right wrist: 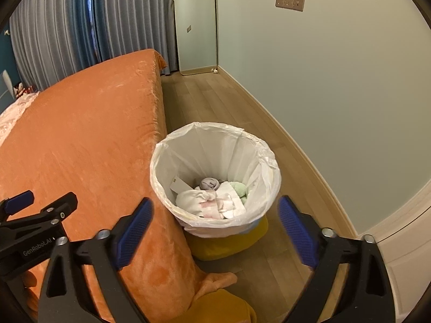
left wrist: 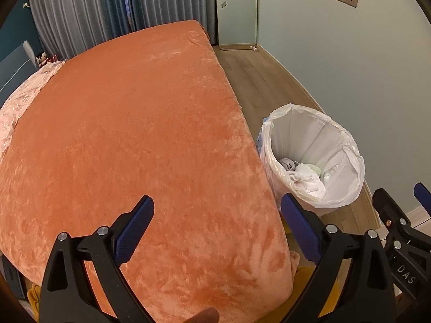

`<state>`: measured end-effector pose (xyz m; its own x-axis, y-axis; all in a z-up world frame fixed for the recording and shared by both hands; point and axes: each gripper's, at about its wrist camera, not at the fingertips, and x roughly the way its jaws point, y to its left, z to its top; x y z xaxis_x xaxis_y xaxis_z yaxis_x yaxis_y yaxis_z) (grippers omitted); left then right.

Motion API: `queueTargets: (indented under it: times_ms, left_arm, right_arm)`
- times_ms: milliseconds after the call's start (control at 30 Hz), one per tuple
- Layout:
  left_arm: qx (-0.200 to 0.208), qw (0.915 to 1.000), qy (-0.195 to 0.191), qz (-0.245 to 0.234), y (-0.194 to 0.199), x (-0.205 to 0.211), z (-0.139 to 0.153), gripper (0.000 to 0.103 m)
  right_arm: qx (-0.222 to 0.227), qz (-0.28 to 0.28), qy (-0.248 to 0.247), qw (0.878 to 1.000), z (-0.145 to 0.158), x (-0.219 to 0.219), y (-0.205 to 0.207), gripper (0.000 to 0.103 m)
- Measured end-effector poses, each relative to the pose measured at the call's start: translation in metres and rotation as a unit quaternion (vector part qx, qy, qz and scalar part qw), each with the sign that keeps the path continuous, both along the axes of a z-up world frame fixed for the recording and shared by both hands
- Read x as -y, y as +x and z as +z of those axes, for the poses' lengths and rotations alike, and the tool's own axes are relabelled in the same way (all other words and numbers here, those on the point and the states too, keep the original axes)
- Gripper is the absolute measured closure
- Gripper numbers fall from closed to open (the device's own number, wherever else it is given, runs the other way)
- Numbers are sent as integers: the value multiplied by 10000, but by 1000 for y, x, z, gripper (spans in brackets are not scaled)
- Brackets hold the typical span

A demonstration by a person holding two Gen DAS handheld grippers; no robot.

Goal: Collect trash

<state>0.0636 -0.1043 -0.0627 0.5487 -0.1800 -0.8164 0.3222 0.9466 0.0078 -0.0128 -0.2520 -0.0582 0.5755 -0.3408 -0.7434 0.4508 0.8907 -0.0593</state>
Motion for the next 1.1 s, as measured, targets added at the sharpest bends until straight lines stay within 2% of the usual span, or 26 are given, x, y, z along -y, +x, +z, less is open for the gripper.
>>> queueTargets:
  times_ms: [567, 1100]
  left_arm:
    - [122, 9997, 189, -64, -9, 8, -7, 10]
    - [179, 9993, 317, -101, -15, 14, -11, 10]
  right_arm:
    - [-53, -85, 235, 9997, -15, 4, -10, 7]
    - [-105, -119, 212, 9996, -18, 5, -14, 7]
